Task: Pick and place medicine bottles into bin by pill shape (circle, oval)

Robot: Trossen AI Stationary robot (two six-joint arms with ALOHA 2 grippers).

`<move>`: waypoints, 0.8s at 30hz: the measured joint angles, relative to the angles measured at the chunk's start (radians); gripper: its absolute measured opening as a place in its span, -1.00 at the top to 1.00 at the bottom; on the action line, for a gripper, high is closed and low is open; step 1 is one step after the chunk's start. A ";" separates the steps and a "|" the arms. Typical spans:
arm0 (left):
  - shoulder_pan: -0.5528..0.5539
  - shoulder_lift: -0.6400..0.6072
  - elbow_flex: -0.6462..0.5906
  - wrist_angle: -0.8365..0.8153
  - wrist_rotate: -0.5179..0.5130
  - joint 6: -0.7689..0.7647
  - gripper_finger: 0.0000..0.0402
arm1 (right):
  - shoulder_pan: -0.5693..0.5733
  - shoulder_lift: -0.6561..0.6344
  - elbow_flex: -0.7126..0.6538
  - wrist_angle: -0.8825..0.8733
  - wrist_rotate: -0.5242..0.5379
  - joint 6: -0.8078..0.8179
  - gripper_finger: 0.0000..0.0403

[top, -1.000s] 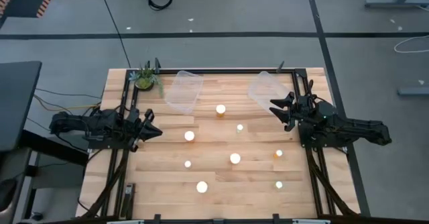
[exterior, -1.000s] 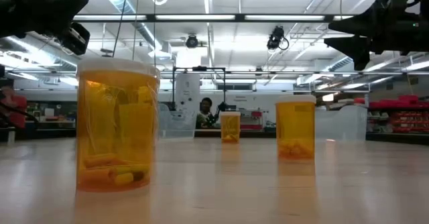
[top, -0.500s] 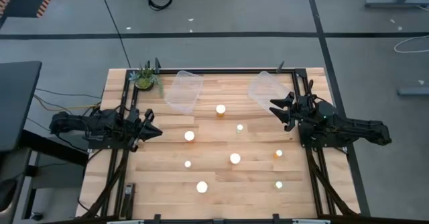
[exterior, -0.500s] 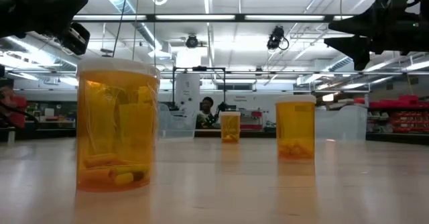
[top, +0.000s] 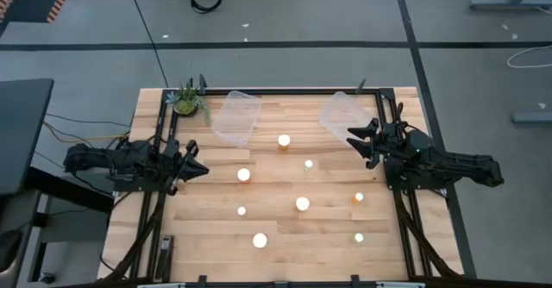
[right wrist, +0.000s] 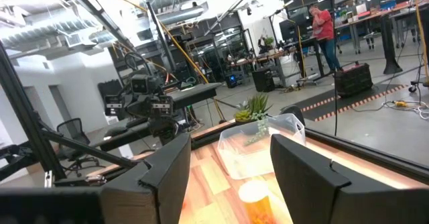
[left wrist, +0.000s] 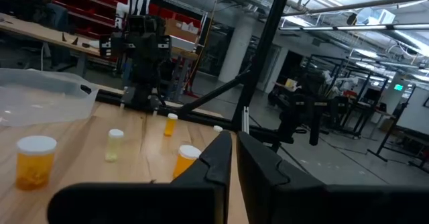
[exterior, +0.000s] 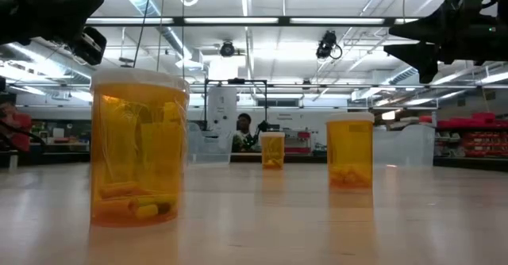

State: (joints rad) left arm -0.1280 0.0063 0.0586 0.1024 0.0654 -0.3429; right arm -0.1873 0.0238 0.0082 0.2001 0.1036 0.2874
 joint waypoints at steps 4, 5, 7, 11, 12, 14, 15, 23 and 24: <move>0.000 0.000 0.000 0.003 0.000 0.012 0.82 | 0.000 0.000 0.000 0.000 0.000 0.000 -0.06; 0.000 0.000 0.000 0.003 -0.001 0.048 0.82 | 0.000 0.000 0.000 0.000 0.000 0.000 -0.06; 0.000 0.000 0.000 -0.001 -0.026 0.098 0.83 | 0.000 0.000 0.000 0.000 0.000 0.000 -0.06; 0.000 0.000 0.000 -0.028 -0.078 0.164 0.86 | 0.000 0.000 0.000 0.000 0.000 0.000 -0.06; 0.000 0.000 0.000 -0.032 -0.080 0.181 0.87 | 0.000 0.000 0.000 0.000 0.000 0.000 -0.06; 0.000 0.001 0.000 -0.035 -0.098 0.211 0.88 | 0.000 0.000 0.000 0.000 0.000 0.000 -0.06; 0.001 0.007 0.000 -0.034 -0.126 0.223 0.89 | 0.000 0.000 0.000 0.000 0.000 0.000 -0.06; 0.087 0.186 0.001 -0.010 -0.249 0.174 0.97 | 0.000 0.000 0.000 0.000 0.000 0.000 -0.06; 0.095 0.214 0.001 0.004 -0.245 0.161 0.97 | 0.000 0.000 0.000 0.000 0.000 0.000 -0.06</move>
State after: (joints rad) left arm -0.0330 0.2206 0.0593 0.1065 -0.1799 -0.1816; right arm -0.1872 0.0242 0.0080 0.2001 0.1032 0.2874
